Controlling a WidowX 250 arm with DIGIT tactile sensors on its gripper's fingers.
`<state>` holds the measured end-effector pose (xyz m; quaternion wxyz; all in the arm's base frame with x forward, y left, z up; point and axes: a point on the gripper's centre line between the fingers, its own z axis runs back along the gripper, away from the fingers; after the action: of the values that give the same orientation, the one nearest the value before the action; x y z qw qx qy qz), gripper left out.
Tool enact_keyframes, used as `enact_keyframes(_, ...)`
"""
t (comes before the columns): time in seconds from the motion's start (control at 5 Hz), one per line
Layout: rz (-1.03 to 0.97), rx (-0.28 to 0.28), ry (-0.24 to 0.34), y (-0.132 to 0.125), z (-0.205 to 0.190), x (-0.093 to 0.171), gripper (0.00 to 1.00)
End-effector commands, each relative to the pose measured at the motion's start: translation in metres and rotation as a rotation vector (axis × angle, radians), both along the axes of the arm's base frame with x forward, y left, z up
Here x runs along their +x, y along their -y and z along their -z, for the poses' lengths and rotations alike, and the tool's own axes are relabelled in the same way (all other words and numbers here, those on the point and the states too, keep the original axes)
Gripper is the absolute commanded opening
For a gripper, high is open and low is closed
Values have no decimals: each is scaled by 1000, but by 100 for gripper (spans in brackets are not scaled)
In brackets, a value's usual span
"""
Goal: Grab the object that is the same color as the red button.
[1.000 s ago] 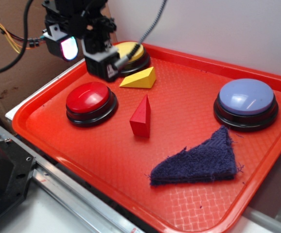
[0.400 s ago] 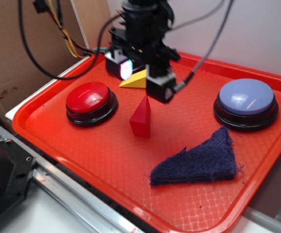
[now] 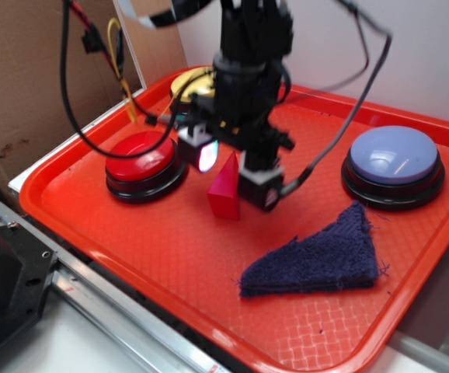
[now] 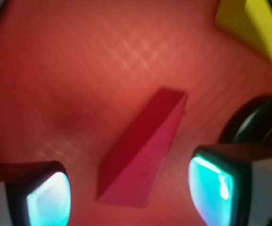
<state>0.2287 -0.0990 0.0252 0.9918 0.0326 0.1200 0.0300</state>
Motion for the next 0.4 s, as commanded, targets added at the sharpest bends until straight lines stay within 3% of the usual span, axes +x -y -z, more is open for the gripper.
enact_keyframes(0.0,-48,-19,9,-21,3,-19,100)
enact_keyframes(0.2,-9,-39,26,-11,8,-17,0)
